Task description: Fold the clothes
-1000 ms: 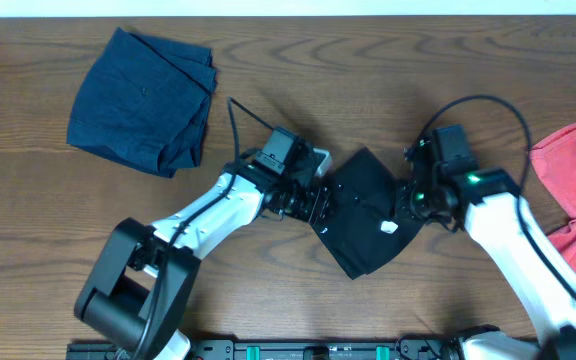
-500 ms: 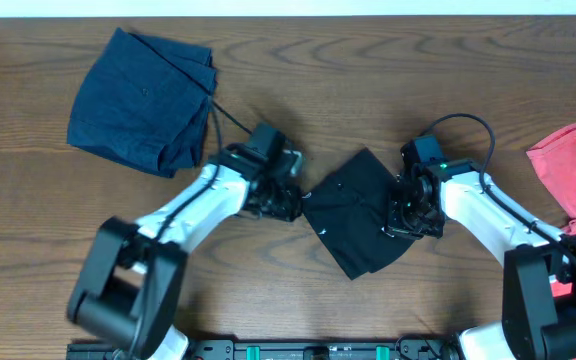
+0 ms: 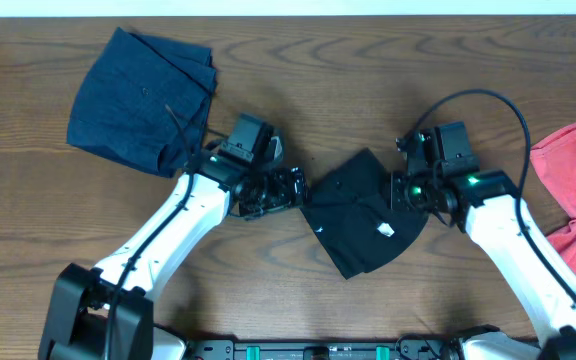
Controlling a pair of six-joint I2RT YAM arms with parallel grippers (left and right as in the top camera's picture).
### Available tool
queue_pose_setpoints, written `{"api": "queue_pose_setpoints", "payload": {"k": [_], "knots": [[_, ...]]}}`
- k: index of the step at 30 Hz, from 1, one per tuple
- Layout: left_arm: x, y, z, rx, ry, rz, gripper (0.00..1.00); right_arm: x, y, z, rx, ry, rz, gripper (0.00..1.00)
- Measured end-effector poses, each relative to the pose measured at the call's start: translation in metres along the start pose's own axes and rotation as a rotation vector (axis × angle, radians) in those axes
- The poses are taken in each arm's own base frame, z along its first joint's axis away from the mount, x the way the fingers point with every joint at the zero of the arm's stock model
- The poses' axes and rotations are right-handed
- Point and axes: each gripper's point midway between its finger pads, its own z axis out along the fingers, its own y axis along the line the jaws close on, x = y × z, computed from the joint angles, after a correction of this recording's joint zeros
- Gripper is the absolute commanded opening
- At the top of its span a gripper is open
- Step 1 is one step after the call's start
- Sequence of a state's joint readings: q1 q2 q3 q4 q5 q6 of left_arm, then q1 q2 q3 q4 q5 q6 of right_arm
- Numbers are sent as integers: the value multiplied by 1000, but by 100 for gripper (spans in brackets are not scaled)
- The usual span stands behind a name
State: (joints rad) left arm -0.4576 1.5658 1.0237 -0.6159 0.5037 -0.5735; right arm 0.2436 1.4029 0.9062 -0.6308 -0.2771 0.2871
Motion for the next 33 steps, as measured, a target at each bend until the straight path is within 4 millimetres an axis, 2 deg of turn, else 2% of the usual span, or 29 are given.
{"api": "queue_pose_setpoints", "payload": {"k": [4,6,8,11,15,18,22,26,30,32,33], "knots": [[13,-8,22,33,17,14,52,-21,-6,22,19,-53,-24,12],[15,-23,33,80,-9,83,36,-21,-12,34,34,-37,-22,8],[16,-36,41,122,-34,143,28,-15,-18,45,49,-4,-15,5],[22,-47,55,148,-40,205,24,-1,-27,57,79,64,6,1],[23,-27,81,81,-3,186,22,28,-45,61,164,178,90,1],[14,-15,97,73,2,163,22,47,-53,55,221,245,173,1],[-12,-9,98,109,-51,139,22,61,-58,49,264,298,256,1],[-48,6,87,145,-110,71,22,62,-58,49,270,299,272,1],[-88,4,59,231,-166,39,24,58,-55,51,240,288,210,6],[-100,-1,46,258,-169,37,29,55,-49,50,201,287,157,11],[-101,-3,39,264,-159,33,34,53,-42,48,158,283,107,13]]}}
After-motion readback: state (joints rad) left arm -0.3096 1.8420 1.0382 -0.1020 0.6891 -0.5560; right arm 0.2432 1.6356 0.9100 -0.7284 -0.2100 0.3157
